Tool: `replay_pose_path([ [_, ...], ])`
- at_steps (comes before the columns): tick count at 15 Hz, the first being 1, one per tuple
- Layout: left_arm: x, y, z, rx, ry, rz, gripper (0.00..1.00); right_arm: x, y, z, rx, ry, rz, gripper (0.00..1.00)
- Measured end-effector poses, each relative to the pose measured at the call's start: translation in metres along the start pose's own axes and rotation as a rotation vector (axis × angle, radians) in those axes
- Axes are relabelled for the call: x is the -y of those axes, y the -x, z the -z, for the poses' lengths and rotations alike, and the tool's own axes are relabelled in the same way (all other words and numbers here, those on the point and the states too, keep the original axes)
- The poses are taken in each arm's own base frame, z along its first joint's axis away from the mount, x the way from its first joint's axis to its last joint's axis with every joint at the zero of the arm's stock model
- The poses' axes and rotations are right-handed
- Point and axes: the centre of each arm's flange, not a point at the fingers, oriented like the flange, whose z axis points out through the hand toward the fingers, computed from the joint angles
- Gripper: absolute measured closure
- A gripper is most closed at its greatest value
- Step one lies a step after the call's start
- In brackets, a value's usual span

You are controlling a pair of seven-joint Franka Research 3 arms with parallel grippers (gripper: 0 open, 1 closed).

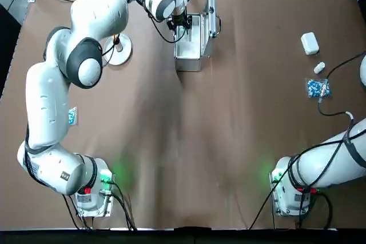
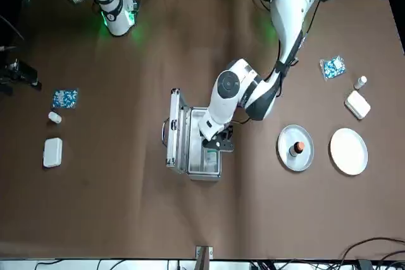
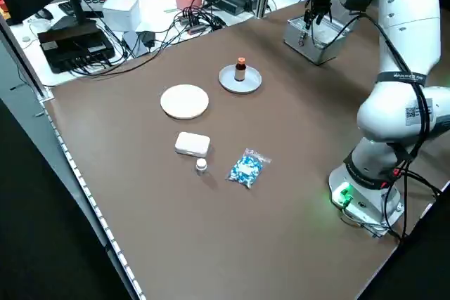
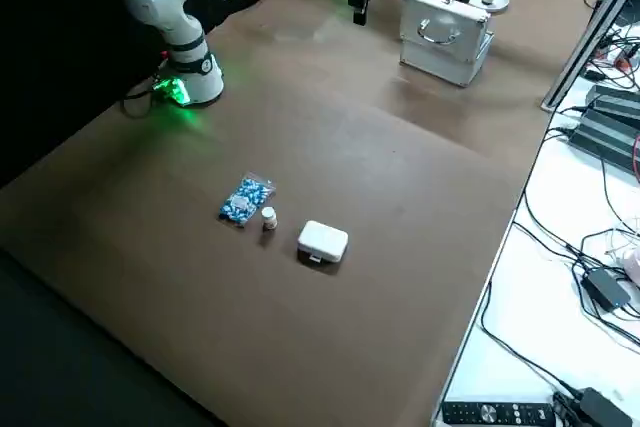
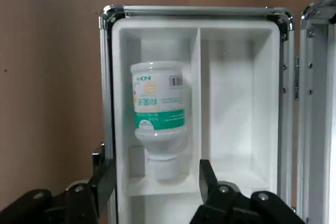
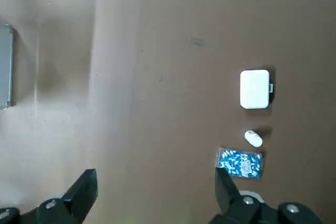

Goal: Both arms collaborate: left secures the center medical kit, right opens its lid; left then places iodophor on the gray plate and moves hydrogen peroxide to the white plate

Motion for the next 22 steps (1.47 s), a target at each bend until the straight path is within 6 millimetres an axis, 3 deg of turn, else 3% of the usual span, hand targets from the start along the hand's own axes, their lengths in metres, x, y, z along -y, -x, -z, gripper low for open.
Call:
replay_pose_path([
  [4,0.000,-0.002,-0.007,-0.005,0.007,0.003,0.29,0.000,0.000,0.000,0.001,0.000,0.001,0.01],
  [14,-0.001,0.000,-0.015,0.003,0.004,0.000,0.44,0.001,0.000,-0.001,0.002,0.000,0.002,0.01],
  [22,-0.004,0.005,-0.030,0.023,-0.002,-0.005,0.47,0.001,0.000,-0.001,0.001,0.000,0.002,0.01],
])
